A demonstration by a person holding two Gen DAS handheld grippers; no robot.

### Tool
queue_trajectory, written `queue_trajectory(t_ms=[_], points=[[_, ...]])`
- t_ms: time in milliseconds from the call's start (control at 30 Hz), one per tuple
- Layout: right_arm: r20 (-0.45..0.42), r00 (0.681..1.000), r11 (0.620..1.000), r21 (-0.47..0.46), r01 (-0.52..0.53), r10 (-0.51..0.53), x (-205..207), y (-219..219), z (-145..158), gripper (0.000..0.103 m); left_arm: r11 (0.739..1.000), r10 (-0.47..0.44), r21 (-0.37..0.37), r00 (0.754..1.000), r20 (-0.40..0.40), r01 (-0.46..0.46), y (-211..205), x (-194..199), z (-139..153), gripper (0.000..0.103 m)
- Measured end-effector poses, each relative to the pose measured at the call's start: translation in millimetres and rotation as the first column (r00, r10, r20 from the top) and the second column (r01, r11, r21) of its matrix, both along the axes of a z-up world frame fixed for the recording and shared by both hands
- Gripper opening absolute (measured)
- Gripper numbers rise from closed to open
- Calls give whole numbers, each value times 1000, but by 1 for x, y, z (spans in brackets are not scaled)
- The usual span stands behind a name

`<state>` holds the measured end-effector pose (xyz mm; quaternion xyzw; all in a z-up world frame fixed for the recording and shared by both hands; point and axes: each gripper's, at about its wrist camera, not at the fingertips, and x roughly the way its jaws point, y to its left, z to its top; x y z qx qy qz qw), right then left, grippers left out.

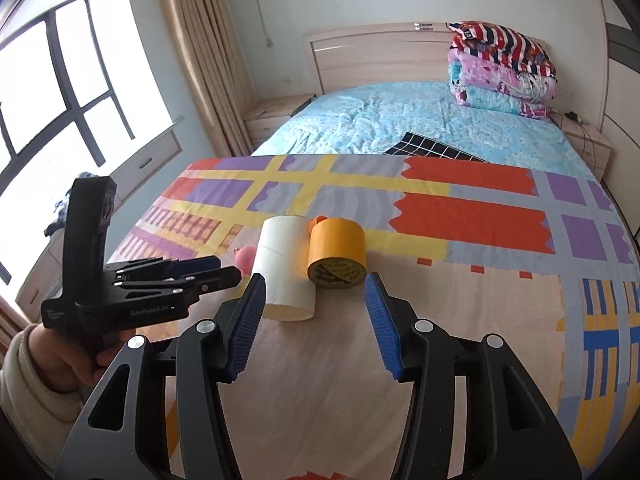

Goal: Collect trash
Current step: 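Grasp the pink toy pig with the left gripper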

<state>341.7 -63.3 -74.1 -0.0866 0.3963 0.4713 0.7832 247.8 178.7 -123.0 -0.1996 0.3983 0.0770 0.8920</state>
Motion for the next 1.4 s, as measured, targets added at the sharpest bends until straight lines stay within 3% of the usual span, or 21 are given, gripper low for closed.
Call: queue_trajectory(t_ms=[200, 600, 733, 900, 1267, 1333, 1400], points=[[-24, 999, 999, 0, 44, -44, 16, 13, -10, 51, 1000, -7, -19, 1000, 12, 8, 1, 7, -3, 26], [-45, 996, 997, -19, 80, -81, 26, 30, -30, 53, 1000, -8, -25, 1000, 11, 8, 7, 29, -2, 26], [-53, 993, 995, -25, 101, -103, 32, 28, -35, 44, 999, -3, -44, 1000, 12, 4, 10, 31, -3, 26], [-55, 992, 994, -12, 112, -113, 31, 25, -35, 43, 999, -18, -32, 1000, 10, 18, 9, 31, -4, 26], [-38, 992, 993, 6, 121, -121, 12, 1, -24, 40, 999, -42, -1, 998, 49, 42, -12, -15, 7, 26], [-37, 993, 994, 6, 114, -113, 7, -3, -22, 31, 999, -49, 4, 997, 56, 49, -17, -24, 11, 26], [-24, 994, 995, -11, 104, -104, 0, -6, -19, 0, 998, -55, 15, 997, 60, 54, -23, -31, 15, 26]])
